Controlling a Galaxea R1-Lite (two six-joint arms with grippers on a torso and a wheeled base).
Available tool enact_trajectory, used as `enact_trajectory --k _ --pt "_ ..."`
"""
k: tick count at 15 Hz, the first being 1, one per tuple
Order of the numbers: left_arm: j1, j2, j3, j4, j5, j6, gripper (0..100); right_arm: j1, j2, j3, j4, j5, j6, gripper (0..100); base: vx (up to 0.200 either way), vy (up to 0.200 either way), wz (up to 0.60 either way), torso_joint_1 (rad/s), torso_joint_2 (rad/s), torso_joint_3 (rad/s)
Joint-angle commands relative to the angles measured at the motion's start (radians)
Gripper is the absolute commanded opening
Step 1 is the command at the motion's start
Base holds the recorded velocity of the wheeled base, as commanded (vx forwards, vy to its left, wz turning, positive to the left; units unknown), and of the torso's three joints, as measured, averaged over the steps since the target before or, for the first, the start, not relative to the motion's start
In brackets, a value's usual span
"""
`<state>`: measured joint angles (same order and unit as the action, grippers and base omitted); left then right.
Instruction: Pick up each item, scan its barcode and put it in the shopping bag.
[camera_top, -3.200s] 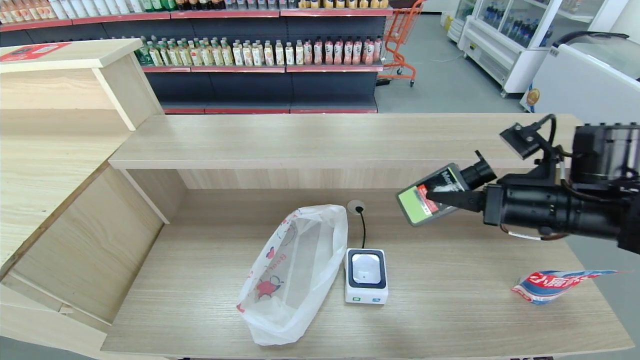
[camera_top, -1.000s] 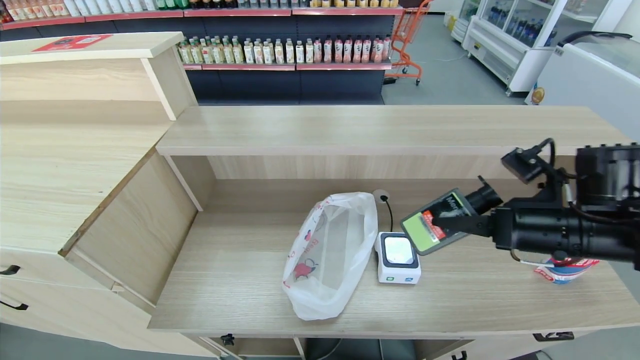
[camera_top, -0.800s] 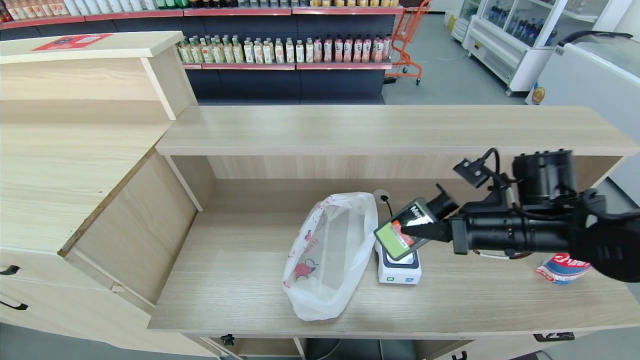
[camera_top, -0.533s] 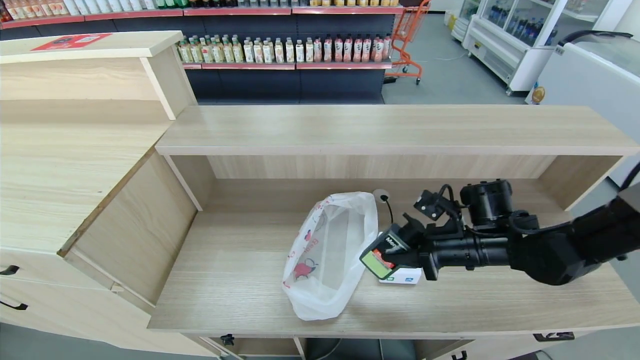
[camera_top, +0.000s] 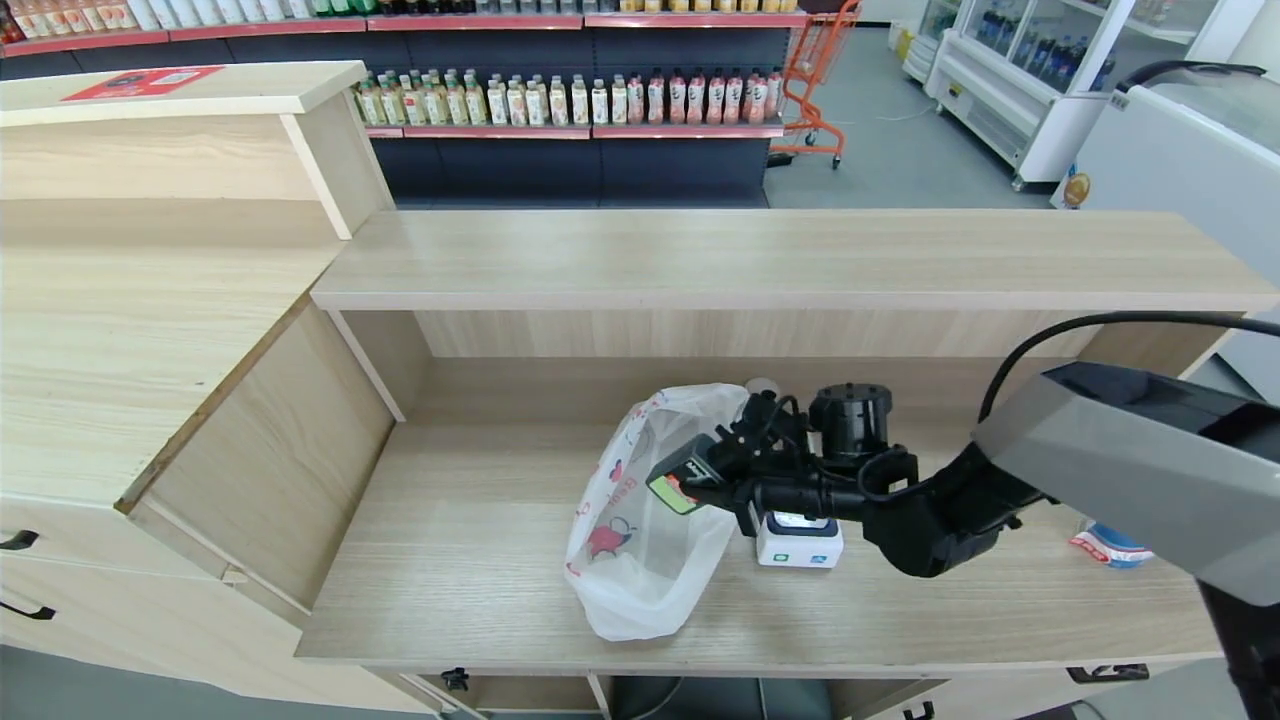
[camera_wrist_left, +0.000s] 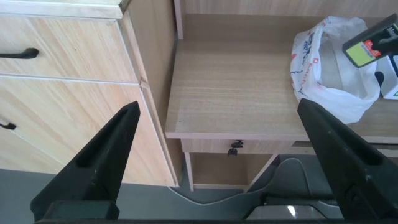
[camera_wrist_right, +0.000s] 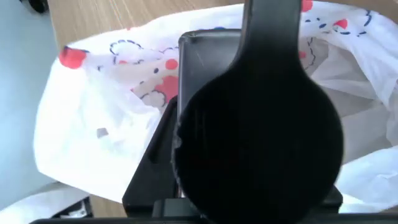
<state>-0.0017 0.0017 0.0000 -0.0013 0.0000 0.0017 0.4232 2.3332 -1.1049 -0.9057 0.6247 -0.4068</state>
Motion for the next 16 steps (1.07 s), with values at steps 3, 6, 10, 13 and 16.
enact_trajectory --k 3,6,10,13,16 --pt "0.0 0.0 0.0 0.0 0.0 0.0 100 0.006 0.149 -0.078 -0.024 -0.002 -0.125 0 0.0 0.0 0.0 0.0 0.0 0.0" --pt "0.0 0.0 0.0 0.0 0.0 0.0 100 0.006 0.183 -0.104 -0.025 -0.002 -0.168 0 0.0 0.0 0.0 0.0 0.0 0.0" --pt "0.0 0.0 0.0 0.0 0.0 0.0 100 0.005 0.193 -0.136 -0.025 0.0 -0.168 100 0.0 0.0 0.0 0.0 0.0 0.0" --pt "0.0 0.0 0.0 0.0 0.0 0.0 100 0.003 0.089 -0.076 -0.007 0.001 -0.05 100 0.0 0.0 0.0 0.0 0.0 0.0" --pt "0.0 0.0 0.0 0.0 0.0 0.0 100 -0.034 -0.147 0.085 0.044 -0.002 0.249 100 0.0 0.0 0.0 0.0 0.0 0.0"
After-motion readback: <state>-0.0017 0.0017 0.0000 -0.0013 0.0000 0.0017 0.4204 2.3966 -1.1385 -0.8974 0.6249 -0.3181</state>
